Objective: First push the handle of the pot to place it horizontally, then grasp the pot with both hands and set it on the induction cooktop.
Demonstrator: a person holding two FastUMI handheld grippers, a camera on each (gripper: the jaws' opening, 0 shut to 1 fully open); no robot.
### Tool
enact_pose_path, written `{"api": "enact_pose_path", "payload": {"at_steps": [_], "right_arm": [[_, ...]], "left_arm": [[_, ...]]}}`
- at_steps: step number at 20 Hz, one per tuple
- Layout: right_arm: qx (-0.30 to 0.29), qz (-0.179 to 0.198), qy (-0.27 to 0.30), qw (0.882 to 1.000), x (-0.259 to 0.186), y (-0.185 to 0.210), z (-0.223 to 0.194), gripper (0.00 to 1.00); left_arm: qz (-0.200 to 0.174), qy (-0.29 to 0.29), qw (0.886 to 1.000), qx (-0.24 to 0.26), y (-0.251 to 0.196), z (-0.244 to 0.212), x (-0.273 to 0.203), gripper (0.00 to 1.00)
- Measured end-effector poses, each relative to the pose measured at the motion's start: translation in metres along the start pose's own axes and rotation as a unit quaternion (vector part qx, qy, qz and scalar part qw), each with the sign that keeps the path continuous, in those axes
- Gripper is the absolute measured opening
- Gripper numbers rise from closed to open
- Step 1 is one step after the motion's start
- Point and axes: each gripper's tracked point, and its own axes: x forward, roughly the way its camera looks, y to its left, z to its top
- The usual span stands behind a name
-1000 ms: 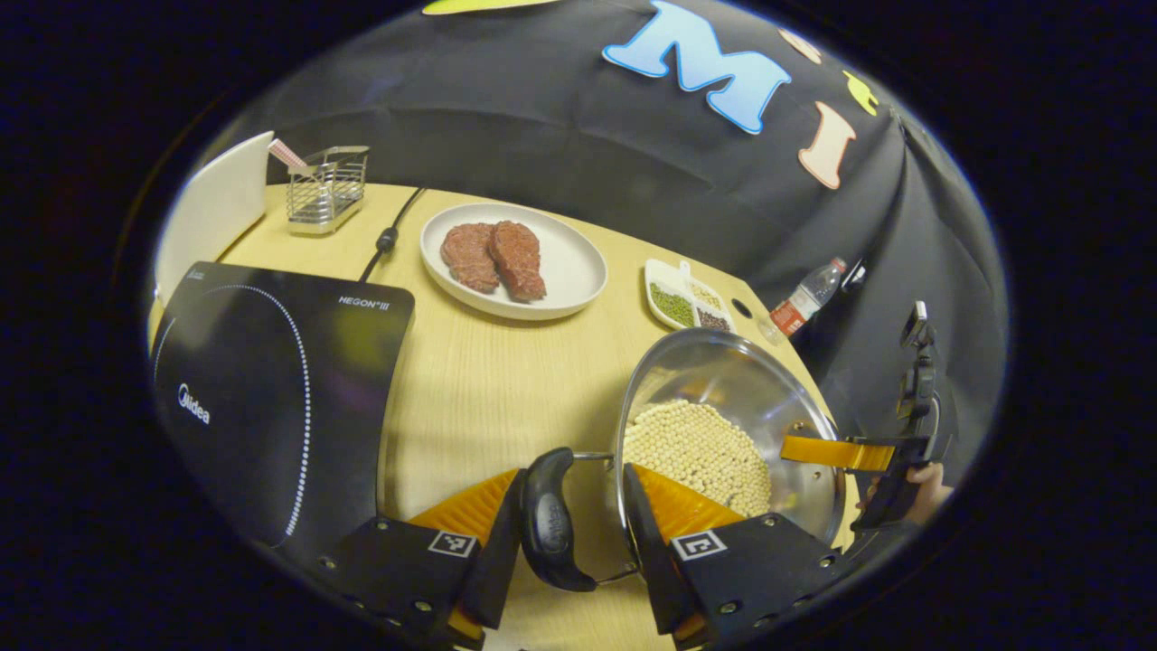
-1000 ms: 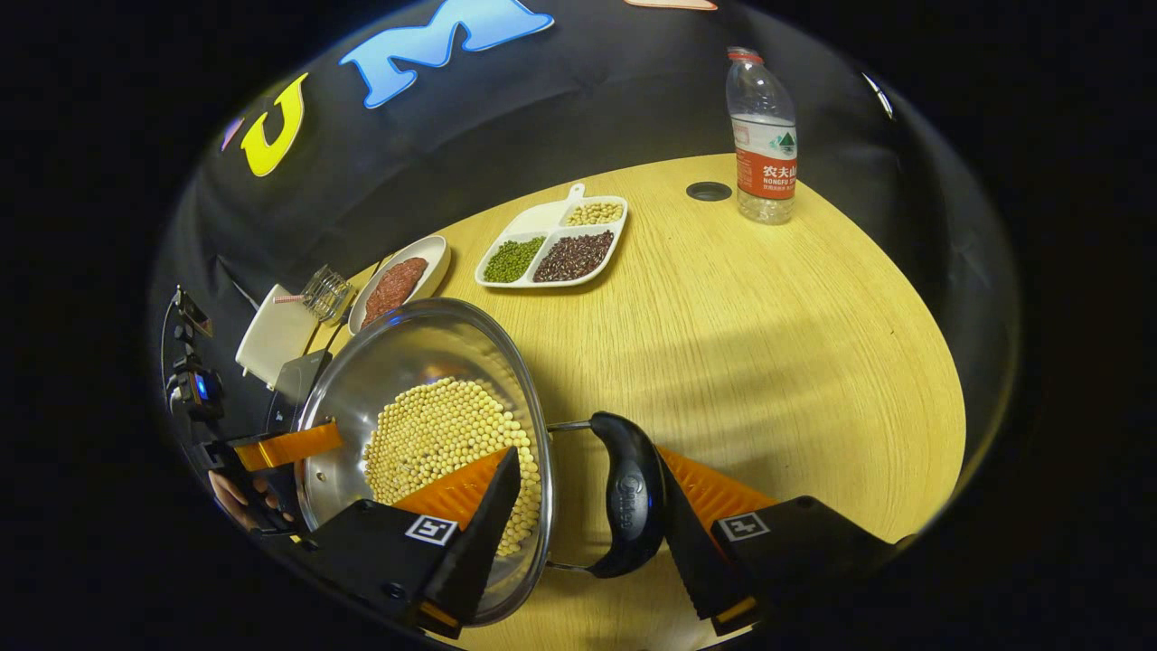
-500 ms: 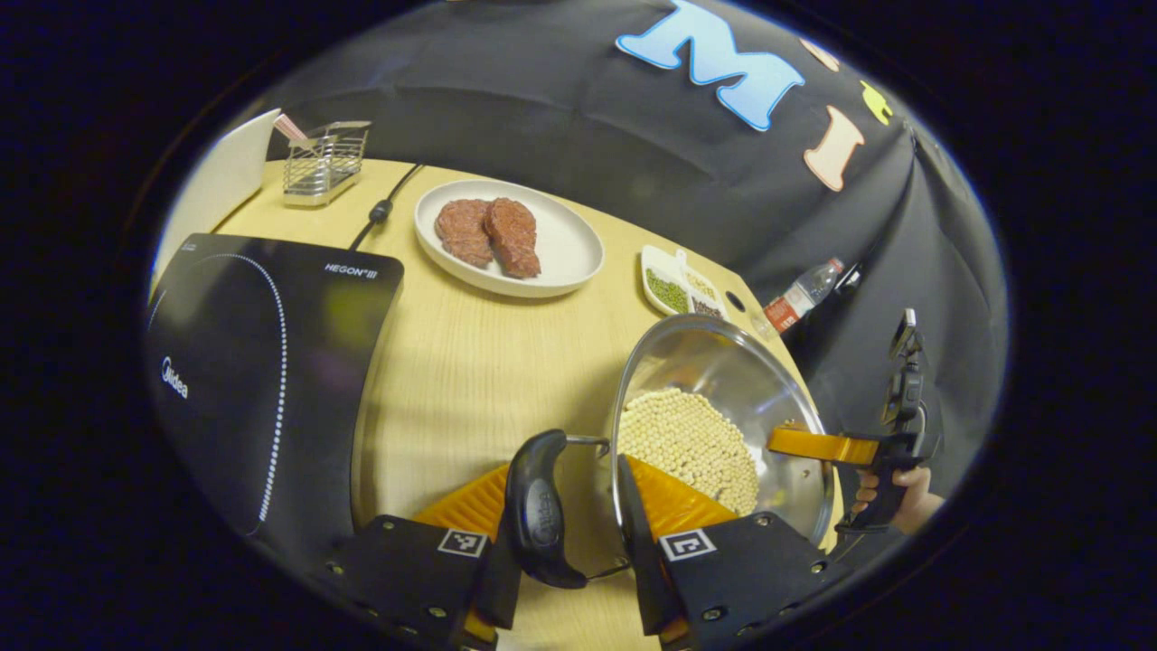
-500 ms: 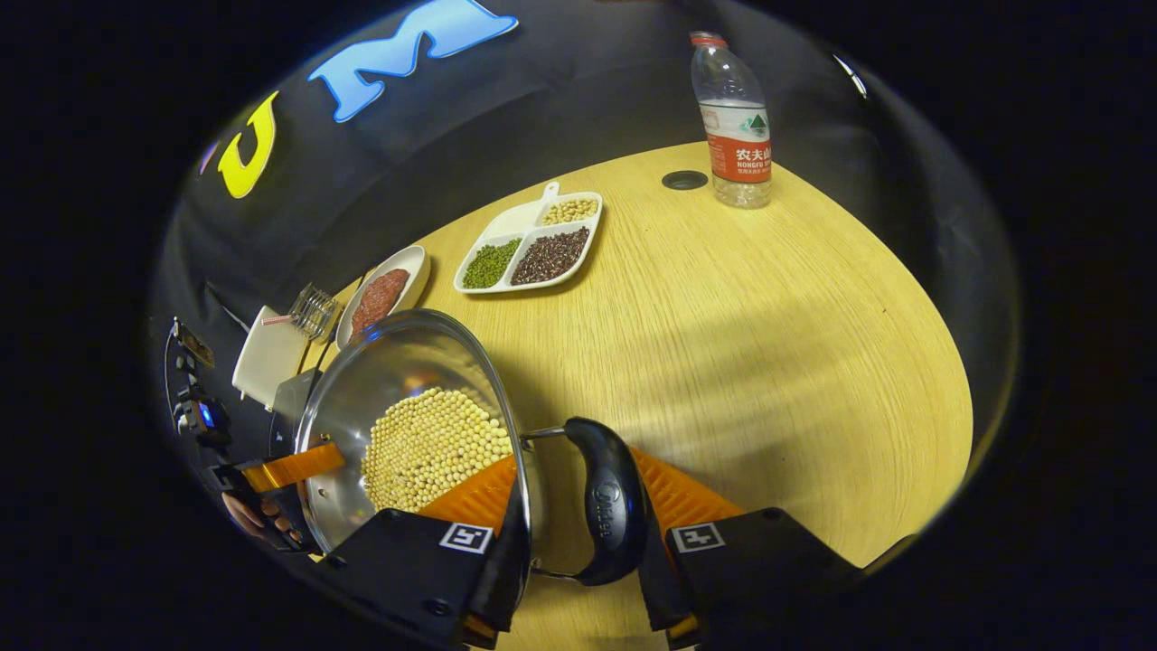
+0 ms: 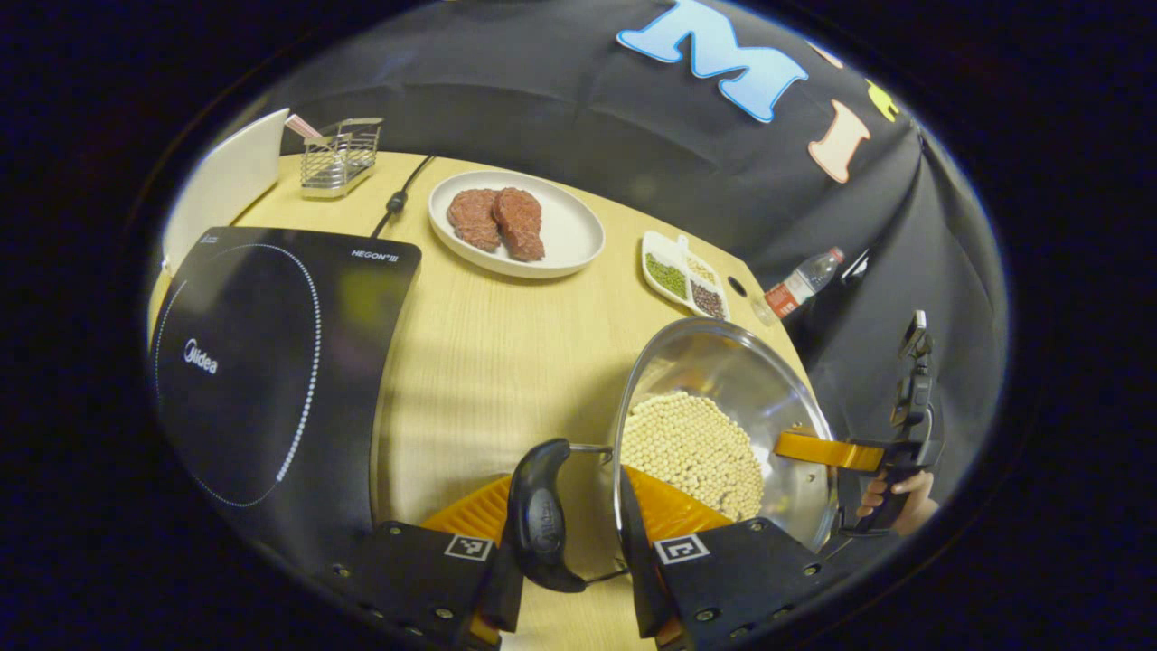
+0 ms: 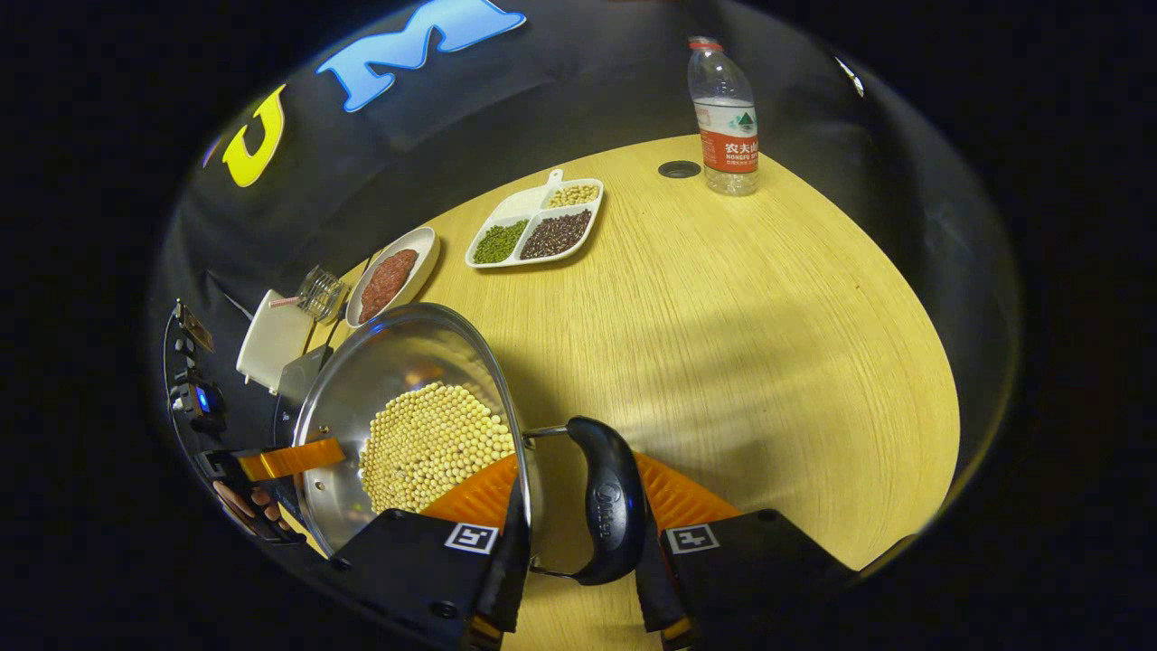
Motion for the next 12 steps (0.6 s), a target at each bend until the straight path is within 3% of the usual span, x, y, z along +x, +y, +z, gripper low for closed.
{"api": "enact_pose_path", "payload": {"at_steps": [12], "right_arm": [[-0.003,-0.003,0.002,1.0,-0.099,0.028,-0.045,0.5]], "left_arm": [[0.006,-0.014,1.0,-0.002,-0.029,-0.031,-0.116,0.49]]}}
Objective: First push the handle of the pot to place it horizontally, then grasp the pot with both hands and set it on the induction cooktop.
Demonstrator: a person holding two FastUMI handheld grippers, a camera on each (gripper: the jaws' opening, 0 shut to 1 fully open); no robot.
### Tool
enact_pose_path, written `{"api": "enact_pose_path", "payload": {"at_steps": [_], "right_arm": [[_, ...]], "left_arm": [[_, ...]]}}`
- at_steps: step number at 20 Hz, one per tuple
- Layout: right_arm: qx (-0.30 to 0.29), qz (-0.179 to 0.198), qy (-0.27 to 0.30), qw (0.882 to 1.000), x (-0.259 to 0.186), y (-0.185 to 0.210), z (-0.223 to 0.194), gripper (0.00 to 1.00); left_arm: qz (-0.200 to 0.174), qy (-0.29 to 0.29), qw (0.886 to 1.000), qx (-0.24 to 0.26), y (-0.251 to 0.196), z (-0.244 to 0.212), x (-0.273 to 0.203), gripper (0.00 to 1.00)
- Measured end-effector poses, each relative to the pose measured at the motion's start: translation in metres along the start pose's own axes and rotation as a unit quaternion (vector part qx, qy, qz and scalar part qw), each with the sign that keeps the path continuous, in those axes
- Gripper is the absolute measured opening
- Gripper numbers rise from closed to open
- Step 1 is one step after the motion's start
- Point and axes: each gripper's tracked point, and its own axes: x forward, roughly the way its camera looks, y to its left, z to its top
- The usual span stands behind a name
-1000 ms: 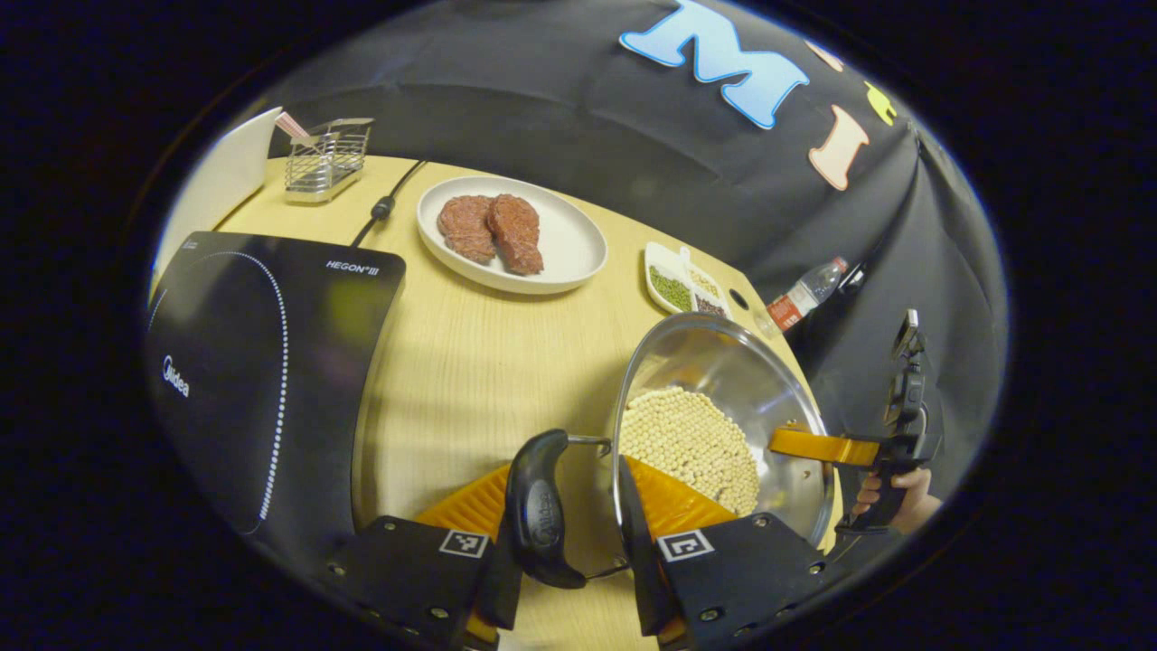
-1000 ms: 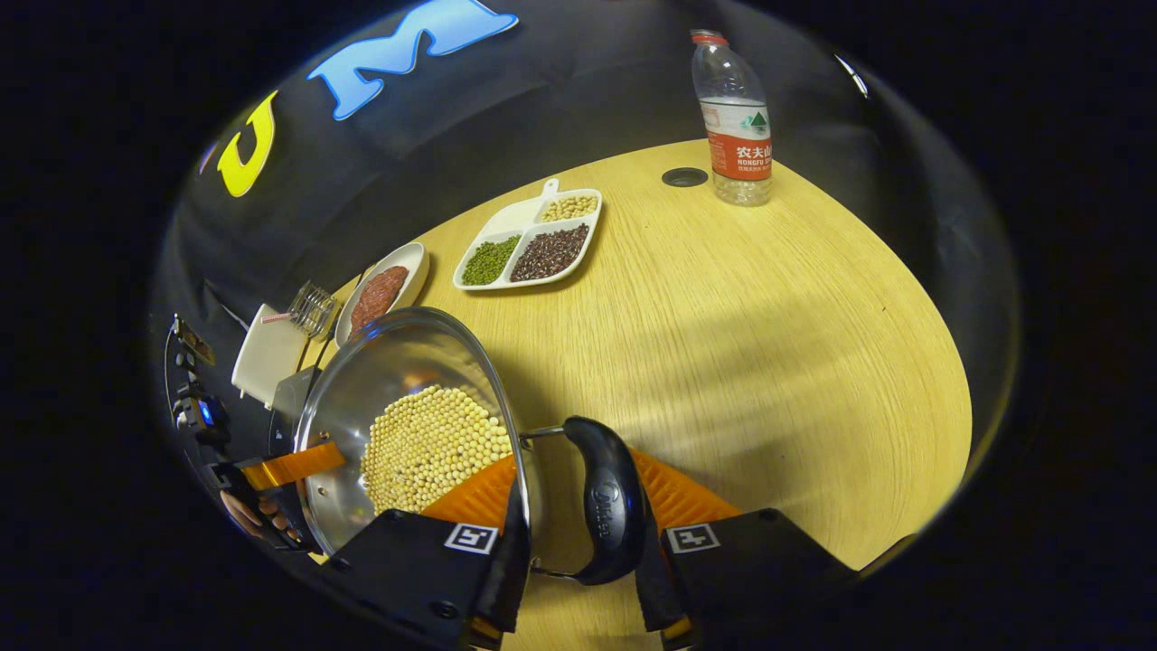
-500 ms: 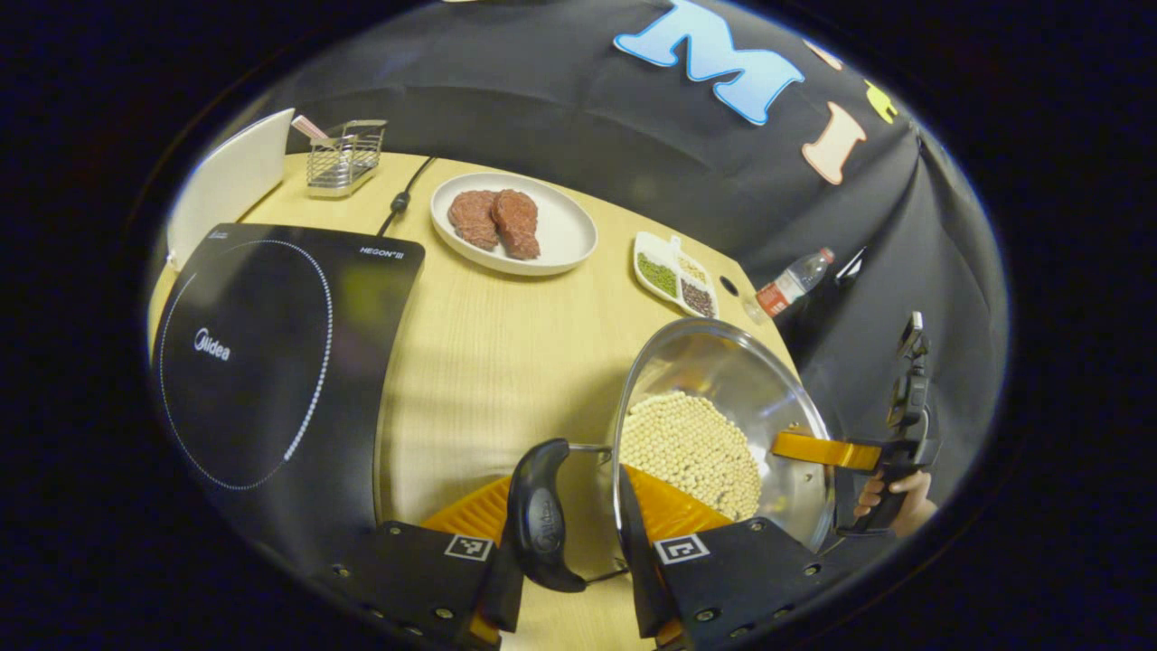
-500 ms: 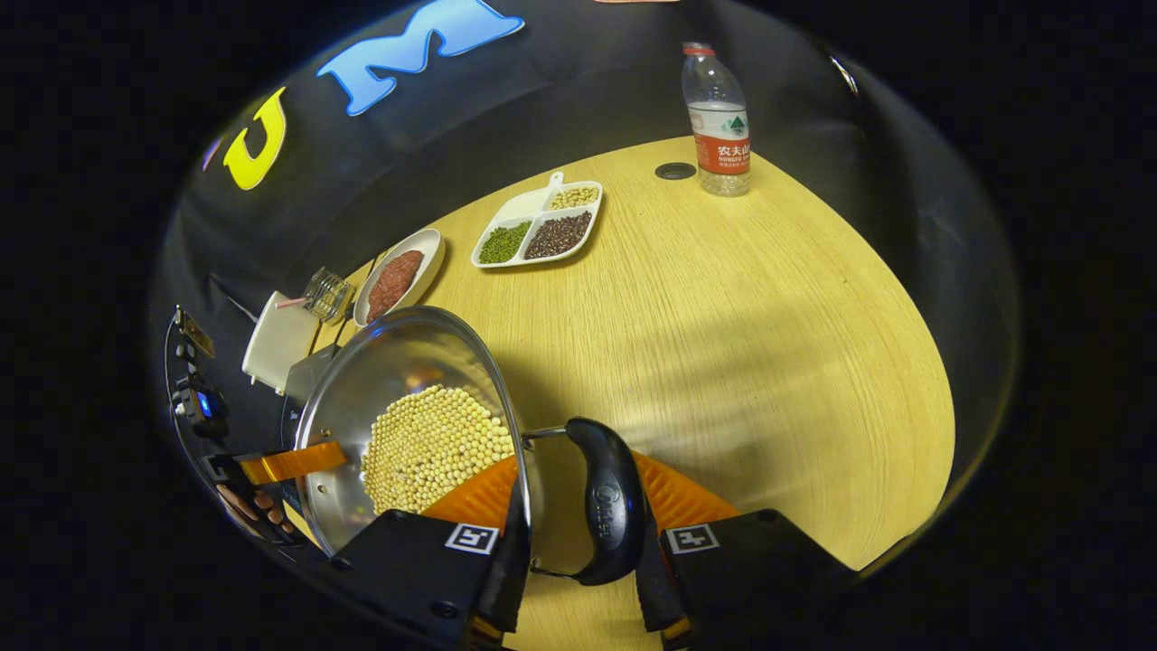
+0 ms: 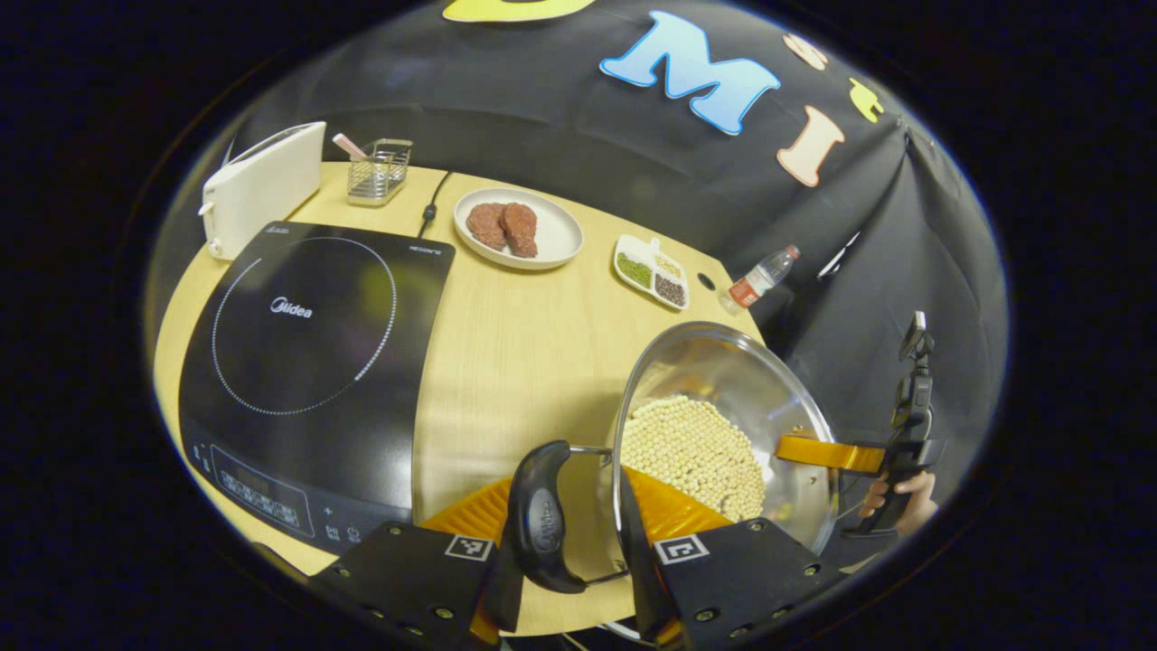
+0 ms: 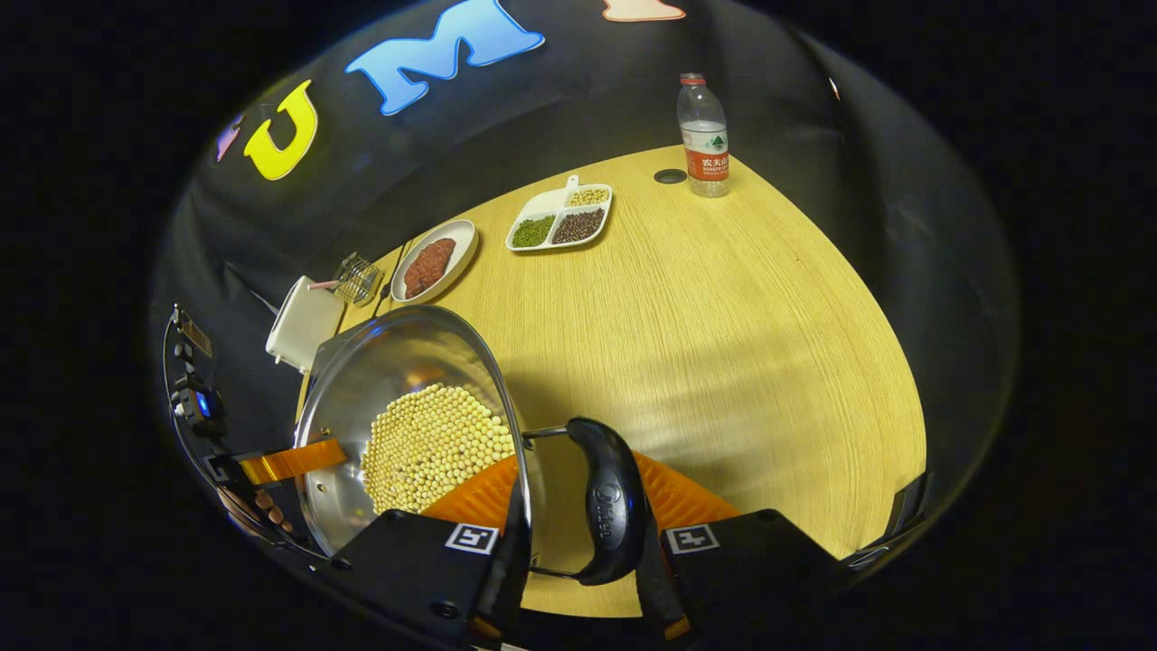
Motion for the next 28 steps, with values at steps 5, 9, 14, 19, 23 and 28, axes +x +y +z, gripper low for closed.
{"api": "enact_pose_path", "payload": {"at_steps": [5,9,14,19,23,28], "right_arm": [[-0.006,-0.015,-0.016,1.0,-0.024,0.008,0.0,0.5],[0.003,-0.019,-0.023,1.0,-0.034,0.027,-0.004,0.5],[0.002,-0.02,-0.02,1.0,-0.029,0.066,-0.006,0.5],[-0.013,-0.017,-0.022,1.0,-0.016,0.113,-0.006,0.5],[-0.02,-0.014,-0.014,1.0,0.0,0.154,-0.012,0.49],[-0.017,-0.004,-0.005,1.0,0.018,0.2,-0.014,0.49]], "left_arm": [[-0.015,-0.006,1.0,-0.006,-0.004,0.0,-0.016,0.49],[-0.023,-0.014,1.0,0.007,0.004,0.011,-0.034,0.5],[-0.024,-0.016,1.0,0.0,0.037,0.027,-0.055,0.53],[-0.025,-0.028,0.999,-0.011,0.084,0.04,-0.076,0.5],[-0.014,-0.031,0.999,-0.028,0.131,0.05,-0.089,0.49],[-0.002,-0.041,0.999,-0.033,0.176,0.069,-0.103,0.5]]}}
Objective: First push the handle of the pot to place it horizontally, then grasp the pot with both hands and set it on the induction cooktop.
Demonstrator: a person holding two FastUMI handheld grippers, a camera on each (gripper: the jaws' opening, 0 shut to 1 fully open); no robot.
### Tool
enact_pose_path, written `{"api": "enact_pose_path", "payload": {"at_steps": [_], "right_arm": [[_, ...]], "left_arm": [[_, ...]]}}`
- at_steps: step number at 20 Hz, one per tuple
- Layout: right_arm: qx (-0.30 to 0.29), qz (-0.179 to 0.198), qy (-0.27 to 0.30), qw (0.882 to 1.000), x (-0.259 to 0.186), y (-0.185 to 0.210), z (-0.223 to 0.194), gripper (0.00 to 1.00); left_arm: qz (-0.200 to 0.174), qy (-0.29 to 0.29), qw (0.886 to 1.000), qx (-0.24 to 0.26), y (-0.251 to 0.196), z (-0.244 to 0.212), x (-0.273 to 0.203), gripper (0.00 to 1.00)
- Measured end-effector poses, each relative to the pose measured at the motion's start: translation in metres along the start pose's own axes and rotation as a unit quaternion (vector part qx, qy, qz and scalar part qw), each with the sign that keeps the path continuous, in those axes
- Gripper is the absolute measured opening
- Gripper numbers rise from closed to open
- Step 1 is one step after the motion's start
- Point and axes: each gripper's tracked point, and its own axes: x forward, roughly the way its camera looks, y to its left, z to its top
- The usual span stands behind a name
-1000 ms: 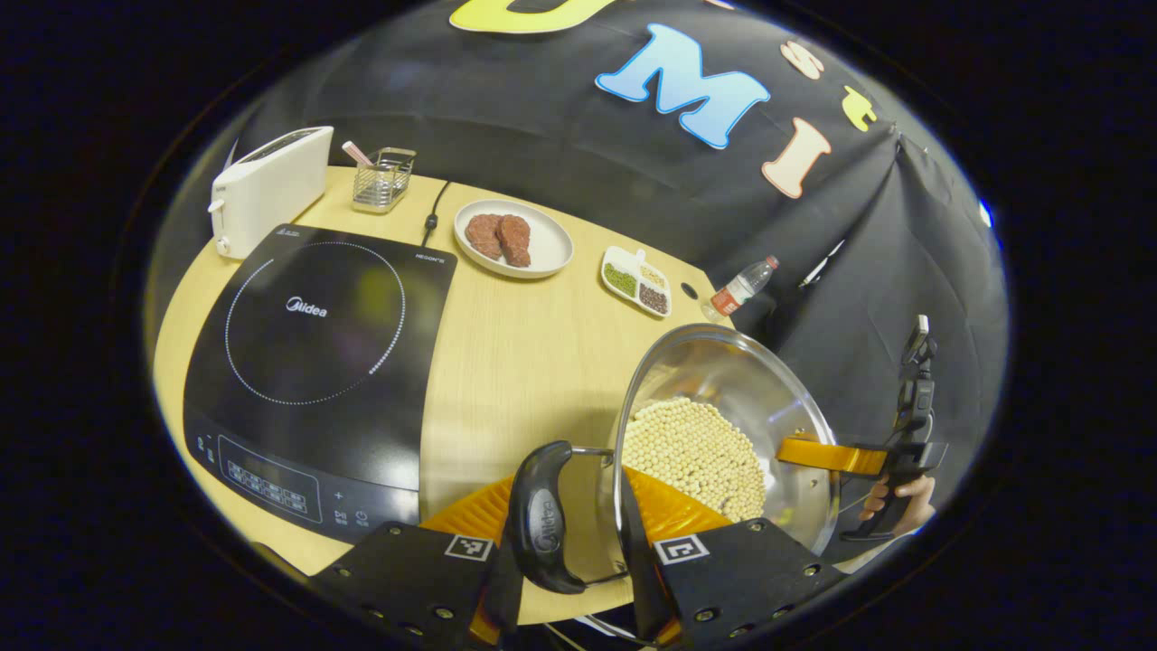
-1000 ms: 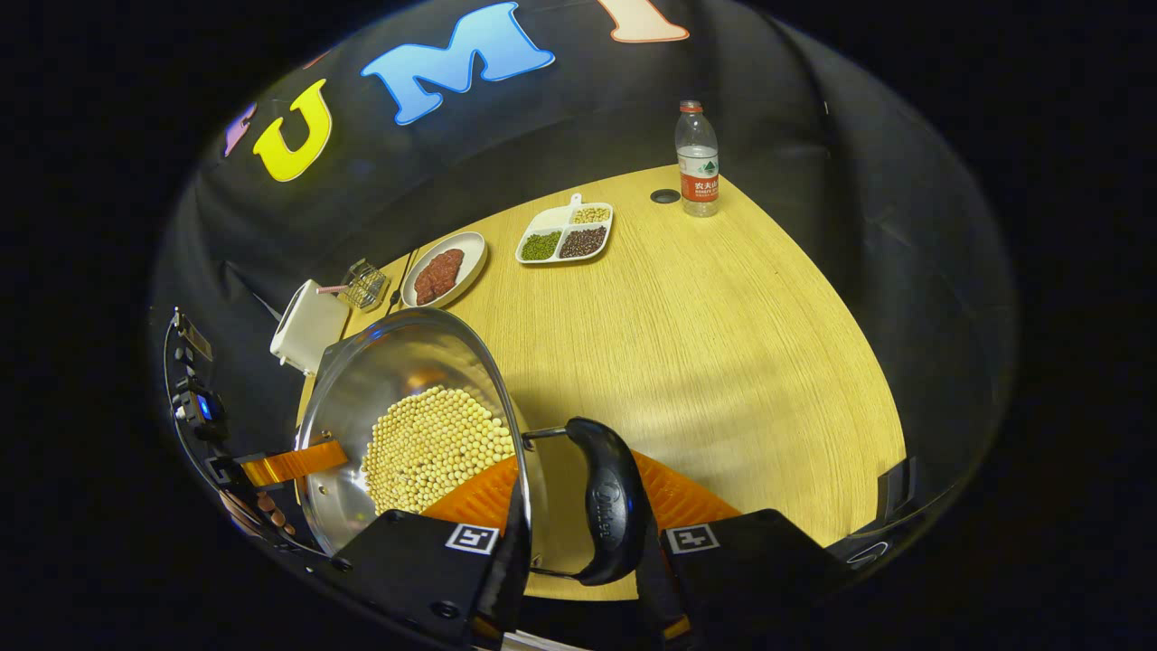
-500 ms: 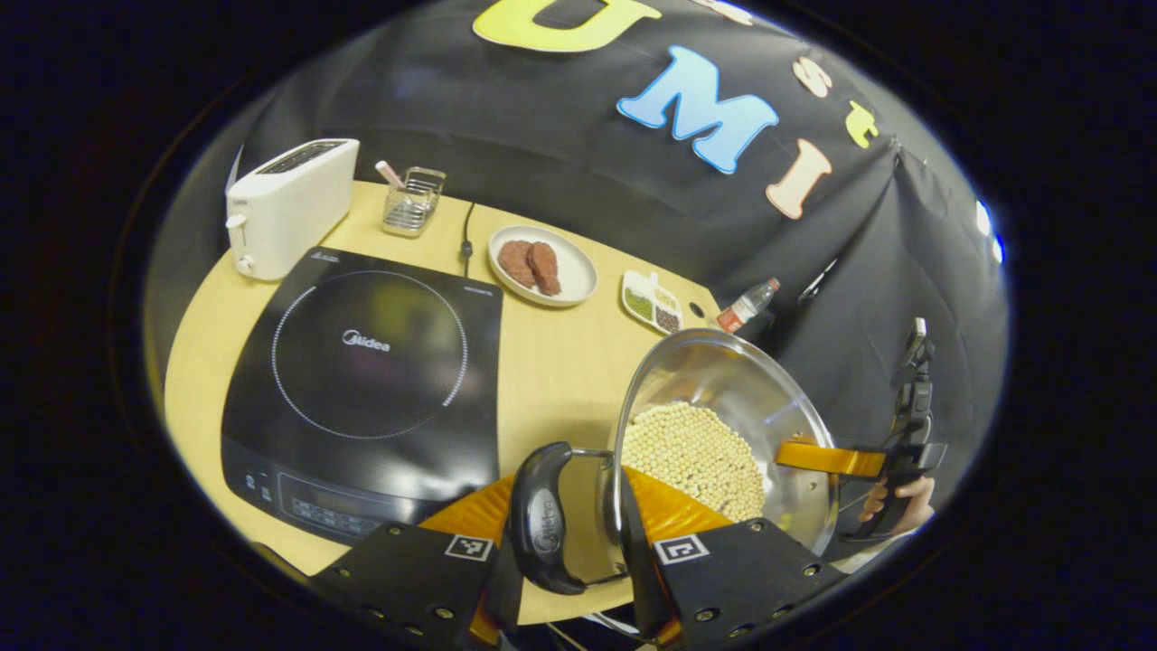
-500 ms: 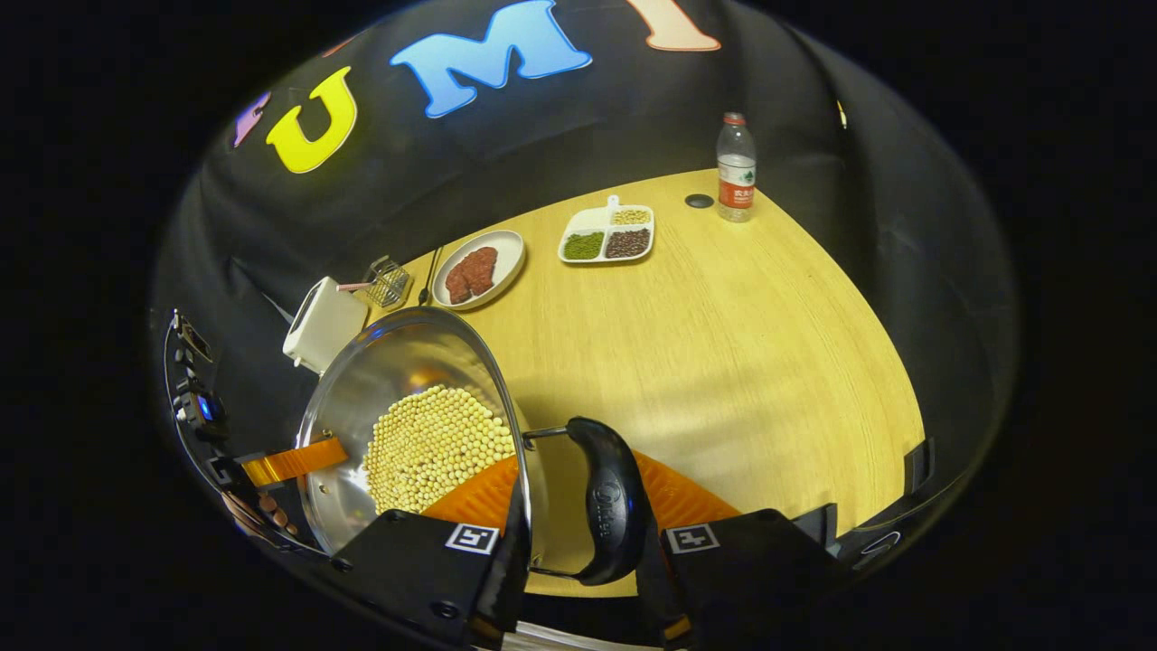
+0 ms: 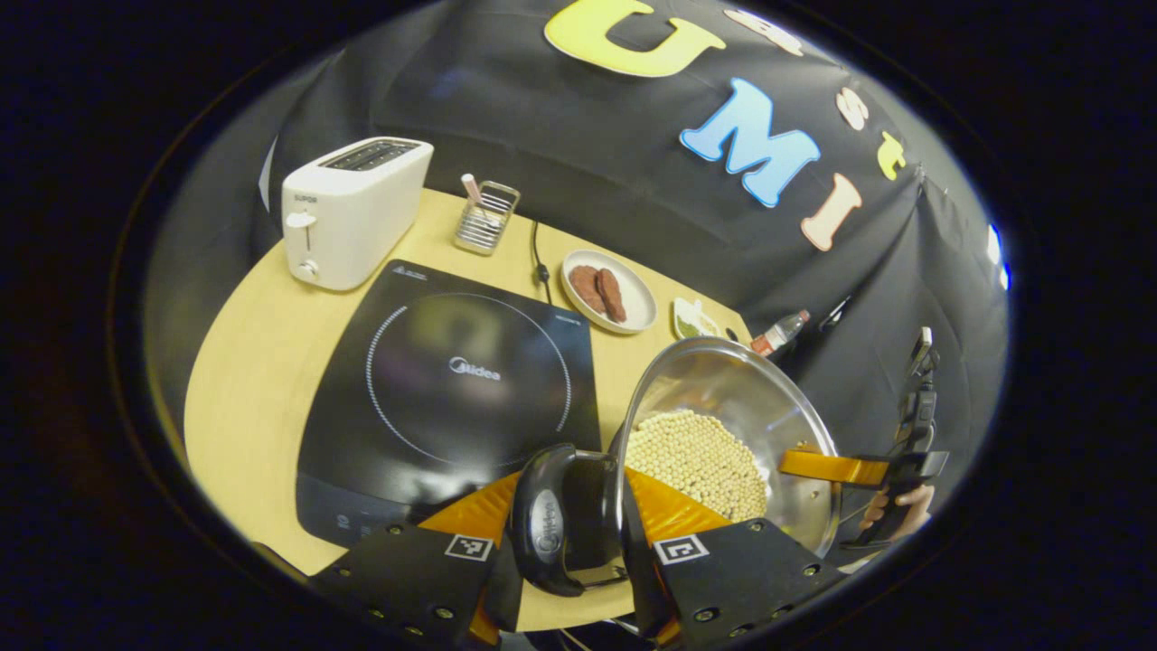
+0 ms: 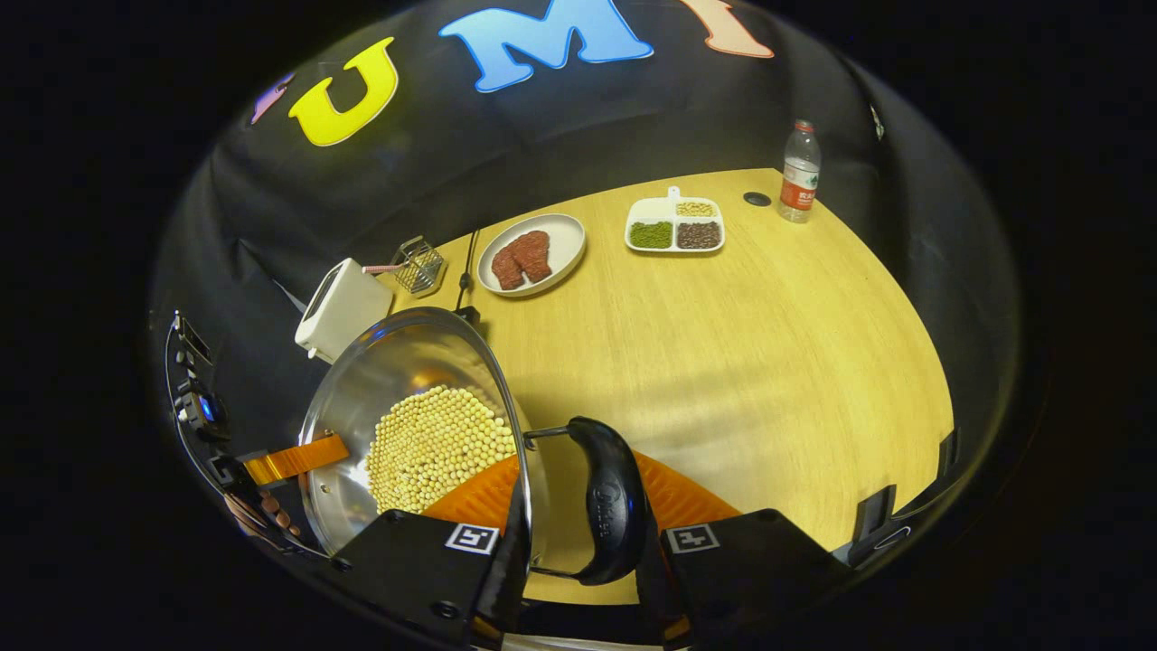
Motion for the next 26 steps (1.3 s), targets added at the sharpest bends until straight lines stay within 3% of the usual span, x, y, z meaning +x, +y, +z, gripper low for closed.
{"api": "enact_pose_path", "payload": {"at_steps": [7,10,11,17,19,20,23,26], "right_arm": [[-0.015,0.031,0.006,0.999,0.034,0.064,0.011,0.53],[-0.014,0.039,0.01,0.999,0.055,0.086,0.013,0.49],[-0.014,0.042,0.012,0.999,0.062,0.092,0.014,0.49],[-0.006,0.053,0.018,0.998,0.102,0.108,0.025,0.53],[0.001,0.056,0.021,0.998,0.112,0.113,0.025,0.49],[0.004,0.058,0.021,0.998,0.119,0.117,0.026,0.49],[0.008,0.065,0.006,0.998,0.133,0.127,0.036,0.53],[0.014,0.069,0.003,0.998,0.145,0.133,0.038,0.48]], "left_arm": [[0.023,-0.014,1.0,-0.014,0.067,0.034,-0.012,0.53],[0.035,-0.018,0.999,-0.011,0.095,0.049,-0.009,0.49],[0.037,-0.02,0.999,-0.009,0.102,0.052,-0.009,0.53],[0.049,-0.021,0.999,-0.011,0.135,0.068,0.017,0.53],[0.053,-0.026,0.998,-0.004,0.146,0.079,0.023,0.49],[0.054,-0.028,0.998,0.0,0.151,0.084,0.026,0.53],[0.052,-0.038,0.998,0.011,0.161,0.099,0.037,0.53],[0.053,-0.044,0.997,0.018,0.172,0.108,0.035,0.53]]}}
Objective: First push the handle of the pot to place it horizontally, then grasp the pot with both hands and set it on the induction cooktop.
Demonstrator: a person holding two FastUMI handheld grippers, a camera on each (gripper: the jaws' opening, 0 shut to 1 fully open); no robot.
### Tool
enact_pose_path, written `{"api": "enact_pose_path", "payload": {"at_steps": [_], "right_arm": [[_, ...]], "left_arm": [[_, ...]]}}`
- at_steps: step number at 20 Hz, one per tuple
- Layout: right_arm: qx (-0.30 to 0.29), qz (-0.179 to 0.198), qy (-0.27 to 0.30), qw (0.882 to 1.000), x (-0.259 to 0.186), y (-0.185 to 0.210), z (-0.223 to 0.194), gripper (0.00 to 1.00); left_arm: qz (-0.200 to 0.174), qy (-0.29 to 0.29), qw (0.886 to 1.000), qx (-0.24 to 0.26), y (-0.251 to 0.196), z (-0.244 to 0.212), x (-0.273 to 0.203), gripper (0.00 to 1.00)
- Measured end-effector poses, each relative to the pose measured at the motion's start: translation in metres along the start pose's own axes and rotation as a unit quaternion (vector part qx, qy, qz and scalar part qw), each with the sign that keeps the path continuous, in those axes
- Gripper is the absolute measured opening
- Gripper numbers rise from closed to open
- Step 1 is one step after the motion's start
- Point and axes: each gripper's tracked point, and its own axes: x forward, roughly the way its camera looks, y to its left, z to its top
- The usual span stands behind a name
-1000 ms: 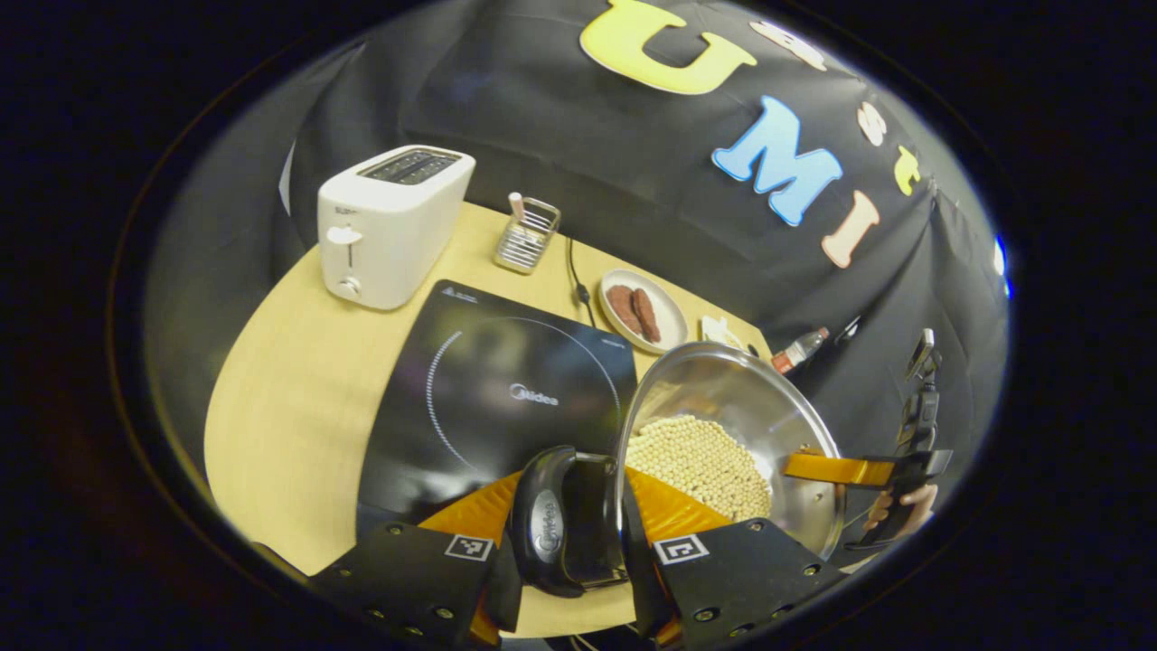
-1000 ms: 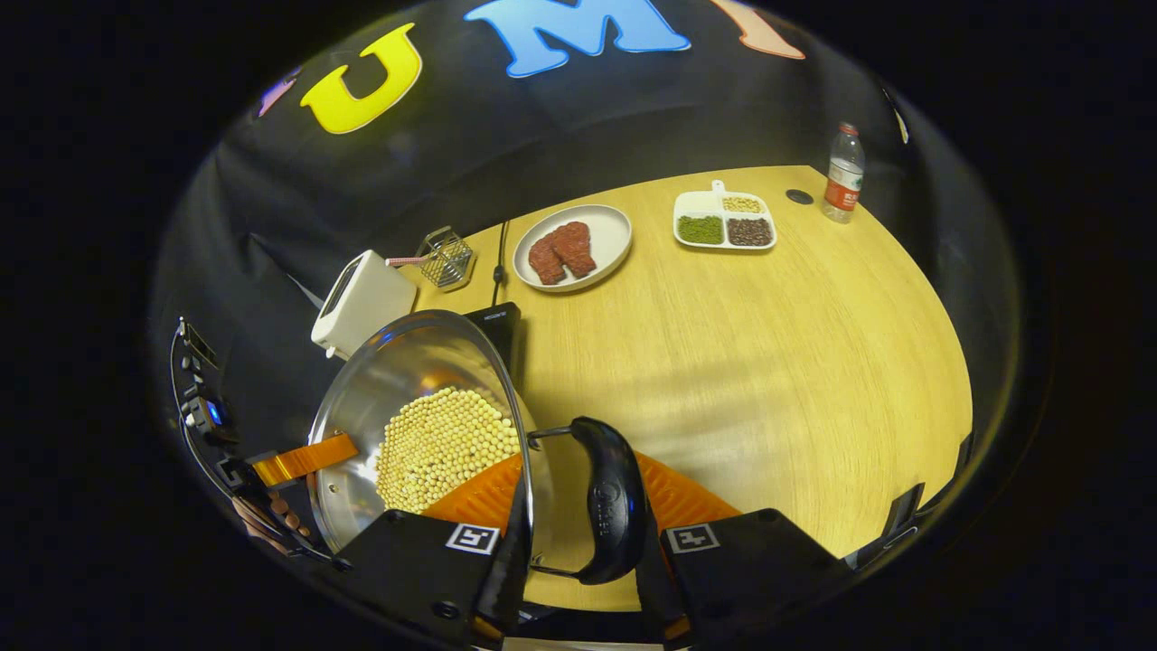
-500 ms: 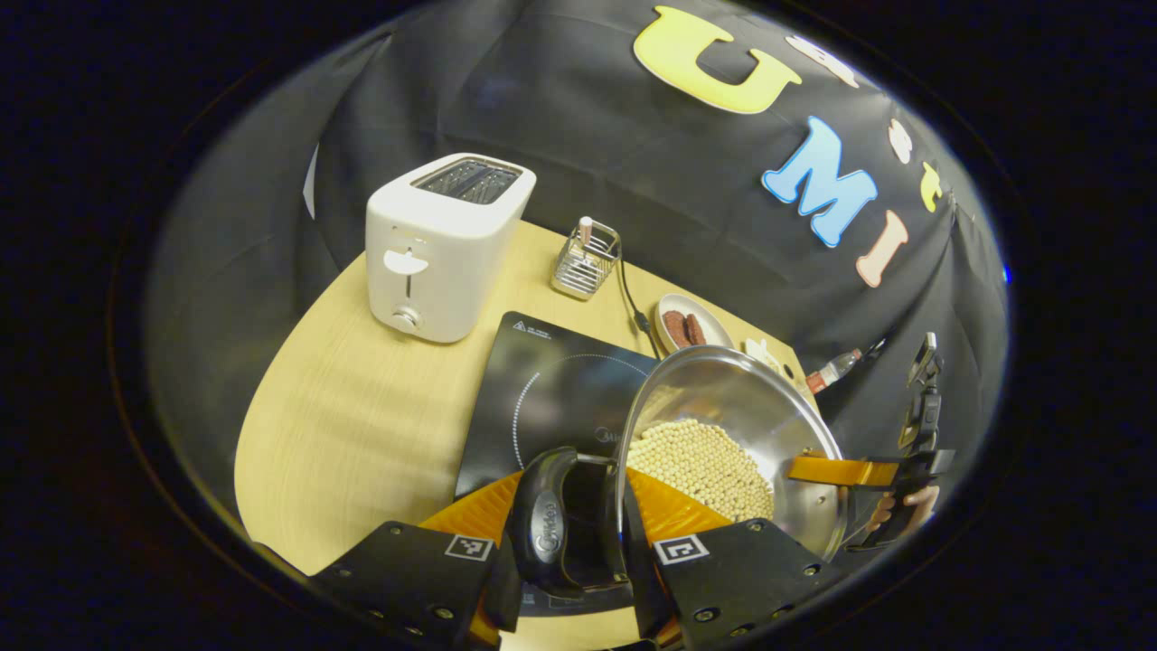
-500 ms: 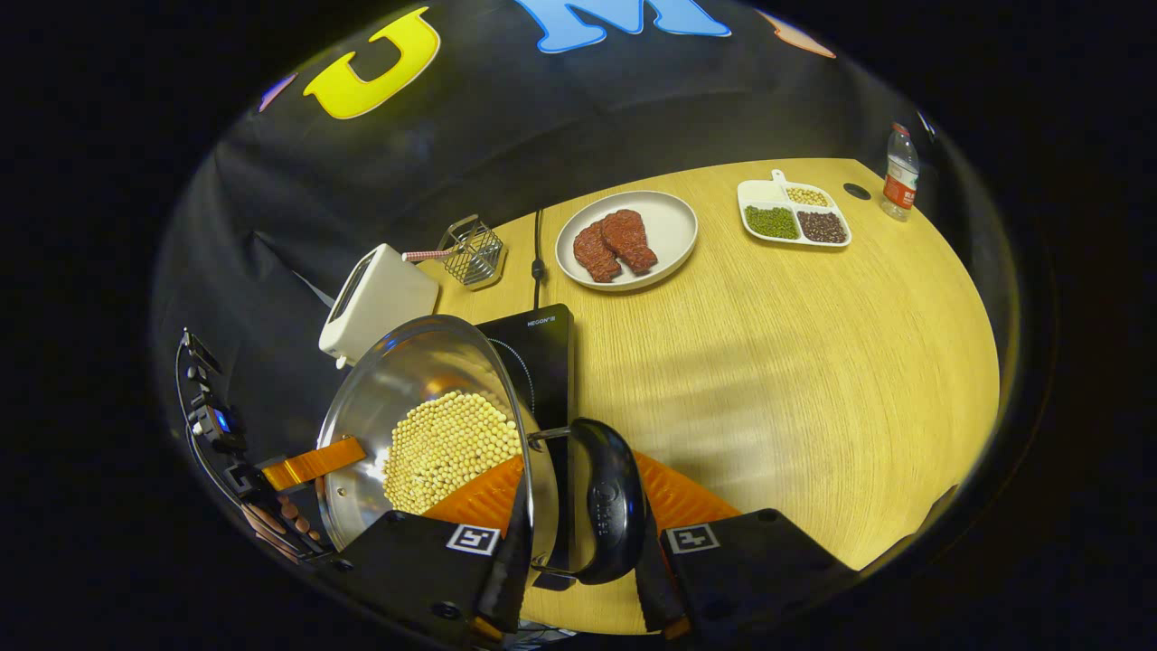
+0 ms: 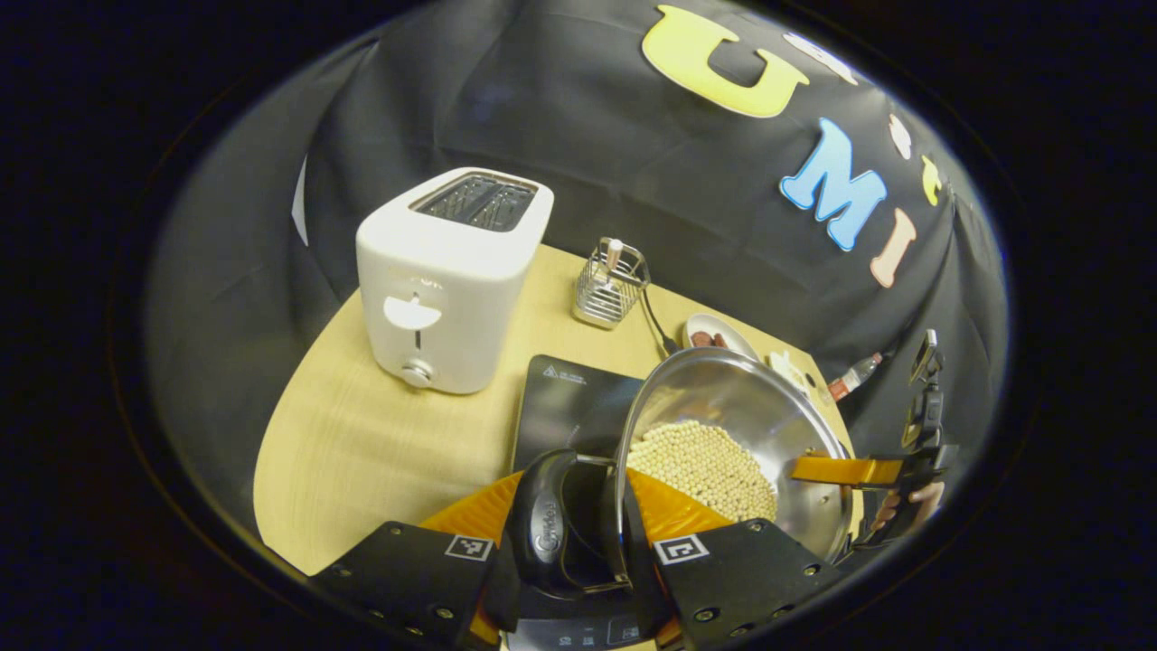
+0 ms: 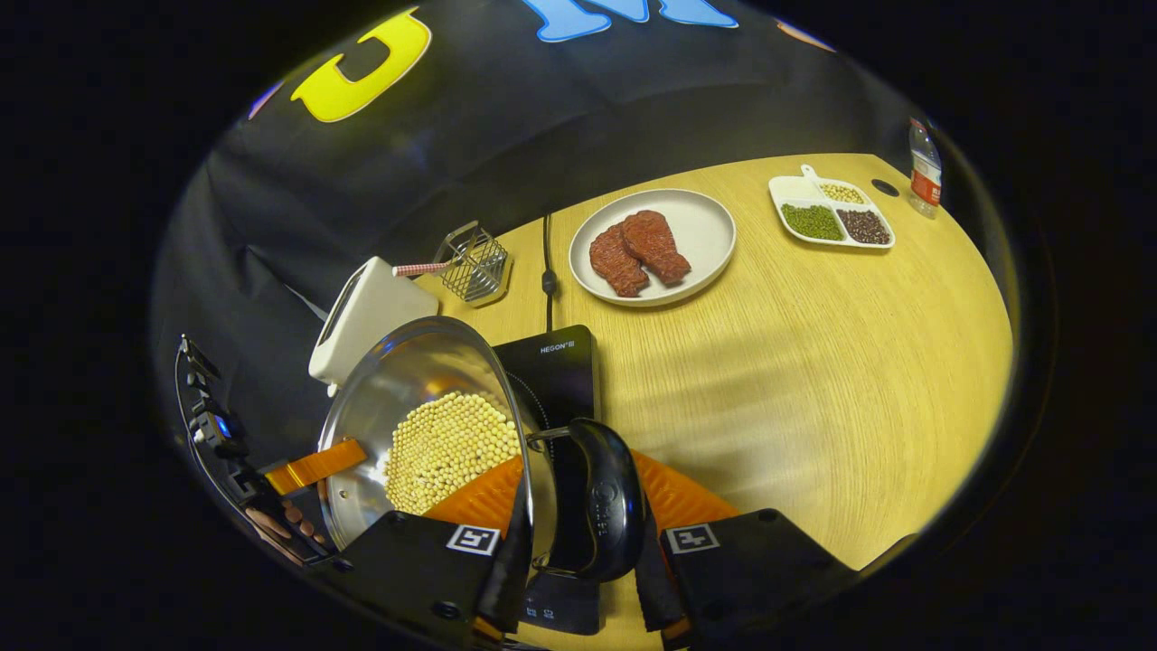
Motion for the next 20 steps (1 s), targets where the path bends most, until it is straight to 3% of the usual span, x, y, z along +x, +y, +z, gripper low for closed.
{"api": "enact_pose_path", "payload": {"at_steps": [5,6,7,11,15,16,17,18,20], "right_arm": [[-0.001,-0.006,-0.001,1.0,0.012,0.0,0.003,0.52],[0.001,-0.006,0.002,1.0,0.015,-0.001,0.002,0.48],[0.0,-0.006,0.004,1.0,0.018,-0.002,0.002,0.55],[-0.002,0.0,0.009,1.0,0.023,-0.003,0.002,0.49],[-0.005,0.003,0.012,1.0,0.022,-0.002,0.001,0.49],[-0.005,0.003,0.011,1.0,0.022,-0.002,0.001,0.52],[-0.006,0.004,0.01,1.0,0.022,-0.002,0.001,0.49],[-0.008,0.004,0.009,1.0,0.021,-0.002,0.001,0.53],[-0.008,0.002,0.008,1.0,0.022,-0.002,0.001,0.54]], "left_arm": [[-0.001,0.002,1.0,0.001,0.017,0.001,0.015,0.53],[0.0,0.004,1.0,0.002,0.019,0.001,0.02,0.53],[0.002,0.007,1.0,0.001,0.018,-0.001,0.026,0.53],[0.001,0.011,1.0,-0.001,0.023,-0.008,0.031,0.5],[-0.008,0.011,1.0,-0.013,0.024,-0.007,0.03,0.51],[-0.01,0.009,1.0,-0.015,0.024,-0.006,0.031,0.55],[-0.011,0.008,1.0,-0.015,0.023,-0.006,0.03,0.52],[-0.012,0.007,1.0,-0.015,0.023,-0.005,0.031,0.48],[-0.016,0.011,1.0,-0.015,0.021,-0.007,0.031,0.48]]}}
